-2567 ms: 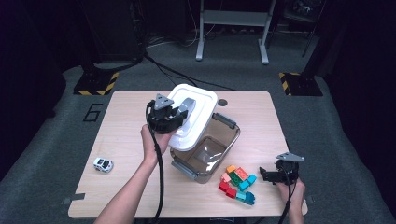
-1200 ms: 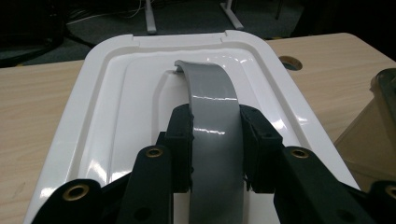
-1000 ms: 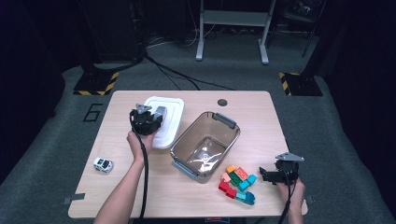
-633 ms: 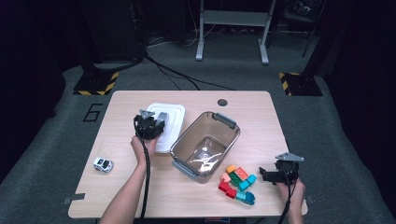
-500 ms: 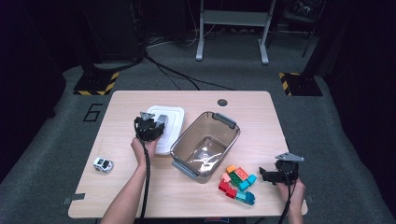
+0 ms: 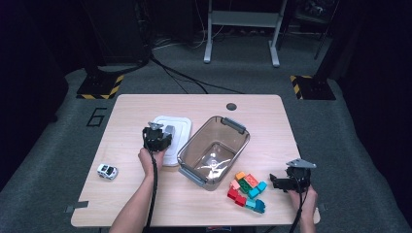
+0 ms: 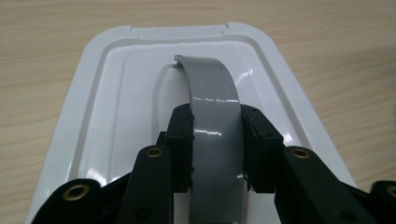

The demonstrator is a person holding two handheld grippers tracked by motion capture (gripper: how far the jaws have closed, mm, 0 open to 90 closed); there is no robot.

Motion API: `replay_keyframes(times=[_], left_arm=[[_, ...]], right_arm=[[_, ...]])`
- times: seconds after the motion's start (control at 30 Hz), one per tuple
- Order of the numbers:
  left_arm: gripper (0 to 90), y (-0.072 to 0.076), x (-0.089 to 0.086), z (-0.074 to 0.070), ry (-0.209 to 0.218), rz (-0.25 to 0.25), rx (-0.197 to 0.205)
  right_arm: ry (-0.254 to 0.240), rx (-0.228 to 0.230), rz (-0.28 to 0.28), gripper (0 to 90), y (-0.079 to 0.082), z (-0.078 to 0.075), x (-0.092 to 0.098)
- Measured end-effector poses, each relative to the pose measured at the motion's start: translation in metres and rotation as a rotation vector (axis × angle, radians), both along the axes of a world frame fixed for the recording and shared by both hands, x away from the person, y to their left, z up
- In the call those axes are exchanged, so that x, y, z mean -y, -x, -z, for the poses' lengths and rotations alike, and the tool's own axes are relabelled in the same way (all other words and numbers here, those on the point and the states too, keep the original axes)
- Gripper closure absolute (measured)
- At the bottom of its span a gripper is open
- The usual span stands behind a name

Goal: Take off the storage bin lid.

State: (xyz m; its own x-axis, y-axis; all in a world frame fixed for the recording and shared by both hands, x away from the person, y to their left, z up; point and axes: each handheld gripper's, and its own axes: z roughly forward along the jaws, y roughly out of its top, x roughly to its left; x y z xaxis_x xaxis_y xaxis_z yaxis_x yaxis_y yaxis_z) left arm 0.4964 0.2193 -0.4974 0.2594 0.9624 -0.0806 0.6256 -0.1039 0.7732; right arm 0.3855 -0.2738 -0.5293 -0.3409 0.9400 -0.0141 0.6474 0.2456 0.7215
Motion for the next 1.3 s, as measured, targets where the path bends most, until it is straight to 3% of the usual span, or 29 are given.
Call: replay_keyframes(times=[0.07,0.27,0.47,0.57,0.73,1.07,1.3], left_arm=[[66.3,0.000,0.000,0.002,0.004,0.016,-0.009],[34.4,0.005,0.001,-0.008,-0.007,0.060,-0.017],[14.4,0.013,-0.006,-0.018,-0.029,0.106,-0.038],[9.6,0.019,-0.011,-0.021,-0.053,0.129,-0.057],[4.6,0.029,-0.018,-0.029,-0.067,0.160,-0.051],[2.4,0.053,-0.030,-0.040,-0.079,0.207,-0.042],[2.3,0.069,-0.044,-0.045,-0.054,0.208,-0.011]], right_arm=[[0.000,0.000,0.000,0.4,0.000,0.000,0.000],[0.000,0.001,0.000,0.4,0.000,0.000,0.000],[0.000,0.000,0.000,0.4,0.000,0.000,0.000],[-0.002,0.000,0.001,0.4,0.000,0.000,0.000],[0.003,0.001,0.000,0.4,0.000,0.000,0.000],[-0.006,-0.005,0.008,0.4,0.000,0.000,0.000],[-0.008,-0.006,0.009,0.4,0.000,0.000,0.000]])
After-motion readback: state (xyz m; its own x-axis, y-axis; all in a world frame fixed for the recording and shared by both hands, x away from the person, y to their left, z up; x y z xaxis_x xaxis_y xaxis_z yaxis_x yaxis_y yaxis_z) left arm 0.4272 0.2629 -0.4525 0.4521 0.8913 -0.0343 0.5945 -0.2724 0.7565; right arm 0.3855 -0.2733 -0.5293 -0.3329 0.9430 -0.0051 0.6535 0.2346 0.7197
